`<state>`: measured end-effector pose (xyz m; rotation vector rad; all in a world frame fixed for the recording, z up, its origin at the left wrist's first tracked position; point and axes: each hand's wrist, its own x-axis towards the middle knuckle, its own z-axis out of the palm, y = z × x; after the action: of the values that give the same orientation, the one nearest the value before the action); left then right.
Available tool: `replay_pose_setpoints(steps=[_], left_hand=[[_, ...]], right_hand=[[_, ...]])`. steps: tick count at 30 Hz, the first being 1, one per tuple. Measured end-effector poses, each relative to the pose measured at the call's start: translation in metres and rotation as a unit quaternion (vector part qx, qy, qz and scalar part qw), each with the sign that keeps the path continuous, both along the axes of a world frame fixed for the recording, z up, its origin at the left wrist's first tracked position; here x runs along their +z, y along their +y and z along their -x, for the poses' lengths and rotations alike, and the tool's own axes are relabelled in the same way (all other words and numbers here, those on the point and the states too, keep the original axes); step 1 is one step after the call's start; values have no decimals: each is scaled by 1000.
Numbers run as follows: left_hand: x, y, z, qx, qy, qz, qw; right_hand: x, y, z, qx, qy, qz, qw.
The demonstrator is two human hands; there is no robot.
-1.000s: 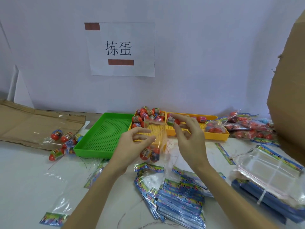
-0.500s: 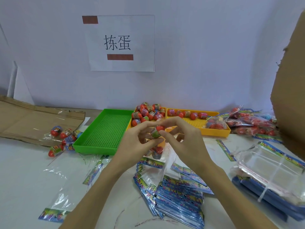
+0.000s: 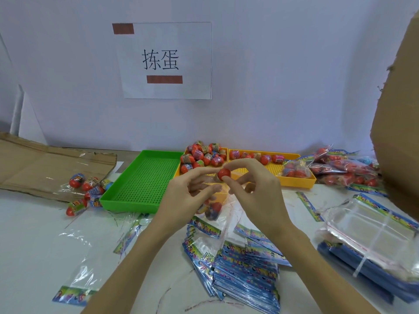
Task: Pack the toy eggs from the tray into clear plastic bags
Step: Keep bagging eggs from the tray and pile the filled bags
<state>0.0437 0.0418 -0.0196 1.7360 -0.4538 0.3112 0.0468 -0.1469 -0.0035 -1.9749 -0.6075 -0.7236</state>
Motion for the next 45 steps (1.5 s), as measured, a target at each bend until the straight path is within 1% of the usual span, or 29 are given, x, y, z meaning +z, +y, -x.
replay_pose_setpoints(steps=[2, 4, 7, 9, 10, 12, 14, 15, 18, 20, 22, 24, 26, 31, 33, 36, 38, 41, 45], left_hand=[[-1, -1, -1, -4, -4, 4, 1000], [-2, 0, -2, -3, -5, 8, 1000], [0, 1, -1, -9, 10, 19, 1000], [1, 2, -1, -7, 27, 23, 999], [1, 2, -1, -1, 32, 24, 999], [2, 2, -1, 24, 31, 11, 999], [3, 1, 1, 47, 22, -12, 999], [3, 1, 1, 45, 21, -16, 999], [3, -3, 3, 33, 16, -28, 999], [3, -5, 4, 40, -4, -37, 999], [3, -6, 5, 50, -28, -55, 997], [4, -7, 6, 45, -46, -55, 996], [4, -9, 7, 38, -41, -45, 997], [6, -10, 7, 15, -5, 0, 1000], [8, -10, 8, 2, 13, 14, 1000], [9, -7, 7, -2, 24, 31, 999], [10, -5, 7, -1, 29, 44, 999], [11, -3, 6, -1, 42, 48, 998], [13, 2, 5, -26, 78, 63, 995]], right_hand=[[2, 1, 1, 33, 63, -71, 995], [3, 2, 2, 62, 102, -111, 987], [4, 1, 1, 87, 137, -164, 973], [4, 0, 2, 69, 131, -196, 969], [3, -1, 2, 44, 110, -187, 975], [2, -3, 1, -12, 52, -126, 991], [3, -4, 0, -32, 19, -76, 996], [3, -4, 0, -29, 18, -67, 997], [4, -4, 0, -16, 34, -39, 999], [4, -3, 2, -3, 56, -42, 998], [5, -2, 3, 28, 108, -86, 990], [5, -1, 3, 68, 167, -135, 974], [6, 0, 4, 82, 196, -152, 965], [6, -2, 3, 59, 176, -116, 976], [4, -1, 4, 80, 186, -101, 974], [2, 5, 8, 130, 215, -113, 961], [4, 5, 8, 146, 214, -84, 962], [6, 1, 6, 139, 185, -4, 973], [4, -6, 3, 99, 140, 5, 985]])
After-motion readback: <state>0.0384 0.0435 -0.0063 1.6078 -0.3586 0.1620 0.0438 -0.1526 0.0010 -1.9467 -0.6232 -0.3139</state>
